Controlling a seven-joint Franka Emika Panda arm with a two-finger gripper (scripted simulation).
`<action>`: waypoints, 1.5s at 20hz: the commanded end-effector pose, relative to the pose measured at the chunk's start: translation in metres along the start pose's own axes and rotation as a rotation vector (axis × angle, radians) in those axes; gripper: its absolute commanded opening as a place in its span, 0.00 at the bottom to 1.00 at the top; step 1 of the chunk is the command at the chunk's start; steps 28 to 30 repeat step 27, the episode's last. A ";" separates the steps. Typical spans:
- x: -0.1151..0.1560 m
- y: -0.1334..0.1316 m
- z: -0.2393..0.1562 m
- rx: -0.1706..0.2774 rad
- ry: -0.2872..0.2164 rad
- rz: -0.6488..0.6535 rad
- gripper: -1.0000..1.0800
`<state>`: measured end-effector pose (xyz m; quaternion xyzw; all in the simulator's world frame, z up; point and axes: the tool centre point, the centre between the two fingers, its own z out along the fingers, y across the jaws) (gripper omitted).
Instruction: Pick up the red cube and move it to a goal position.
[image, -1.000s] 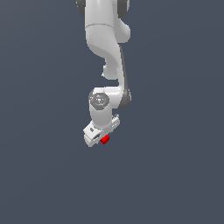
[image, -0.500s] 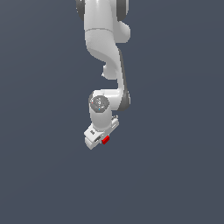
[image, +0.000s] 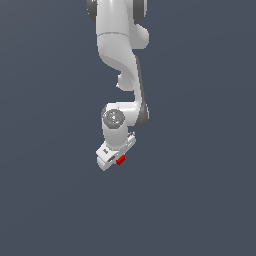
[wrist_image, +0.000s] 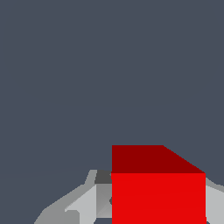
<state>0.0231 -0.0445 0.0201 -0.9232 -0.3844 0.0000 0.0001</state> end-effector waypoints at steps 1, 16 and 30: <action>0.001 -0.001 -0.001 0.000 0.000 0.000 0.00; 0.053 -0.056 -0.084 -0.001 -0.001 -0.001 0.00; 0.081 -0.082 -0.124 0.000 0.000 -0.001 0.00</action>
